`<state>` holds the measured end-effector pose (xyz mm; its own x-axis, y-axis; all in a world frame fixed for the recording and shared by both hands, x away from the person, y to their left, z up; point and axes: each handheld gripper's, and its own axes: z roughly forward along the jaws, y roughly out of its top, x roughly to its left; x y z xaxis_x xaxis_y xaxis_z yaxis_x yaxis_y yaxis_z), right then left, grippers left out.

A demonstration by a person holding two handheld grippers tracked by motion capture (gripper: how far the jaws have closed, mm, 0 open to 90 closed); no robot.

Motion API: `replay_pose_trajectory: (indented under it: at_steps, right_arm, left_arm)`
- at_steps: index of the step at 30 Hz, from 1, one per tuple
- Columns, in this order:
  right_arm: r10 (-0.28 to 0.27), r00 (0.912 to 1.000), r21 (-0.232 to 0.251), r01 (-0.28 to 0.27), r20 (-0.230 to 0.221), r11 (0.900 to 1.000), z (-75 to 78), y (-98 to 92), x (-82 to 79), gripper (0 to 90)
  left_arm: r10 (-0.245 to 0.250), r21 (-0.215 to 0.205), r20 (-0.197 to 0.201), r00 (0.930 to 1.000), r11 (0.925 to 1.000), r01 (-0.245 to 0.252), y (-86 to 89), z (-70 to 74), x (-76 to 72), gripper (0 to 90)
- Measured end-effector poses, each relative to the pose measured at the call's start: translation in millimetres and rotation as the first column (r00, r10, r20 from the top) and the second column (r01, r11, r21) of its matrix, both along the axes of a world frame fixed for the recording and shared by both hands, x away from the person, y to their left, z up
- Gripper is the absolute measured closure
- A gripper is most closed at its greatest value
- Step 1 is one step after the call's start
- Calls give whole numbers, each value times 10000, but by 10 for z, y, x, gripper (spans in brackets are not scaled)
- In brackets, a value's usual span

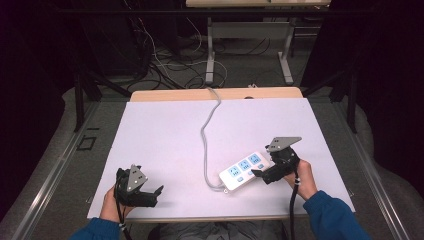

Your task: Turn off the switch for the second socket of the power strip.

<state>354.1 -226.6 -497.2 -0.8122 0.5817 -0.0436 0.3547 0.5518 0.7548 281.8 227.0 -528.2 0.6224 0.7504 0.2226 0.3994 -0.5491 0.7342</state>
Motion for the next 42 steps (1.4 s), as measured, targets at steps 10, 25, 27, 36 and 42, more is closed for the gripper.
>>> replay_pose_trajectory:
  at_steps: [10, 25, 27, 36, 42]
  right_arm:
    - [-124, 9998, 173, 121, 155, 9998, -19, 71, 56, 0]
    - [-236, 9997, 402, 233, 66, 9989, -64, 126, 84, 0]
    - [-252, 9997, 407, 249, 54, 9989, -68, 132, 81, 0]
    - [1, 10000, 482, 1, -43, 9988, -89, 157, 77, 153]
    - [59, 10000, 498, -57, -36, 9987, -96, 179, 60, 320]
  left_arm:
    - [40, 34, 60, 10000, 10000, -40, 6, -7, 10, 17]
    - [0, 62, 78, 10000, 10000, -1, -1, -5, 6, 17]
    - [17, 96, 88, 10000, 10000, -18, -7, -6, 6, 17]
    - [-69, 120, -42, 10000, 9999, 70, -18, -16, 22, 17]
    - [-57, 135, -39, 10000, 9999, 58, -11, -14, 21, 17]
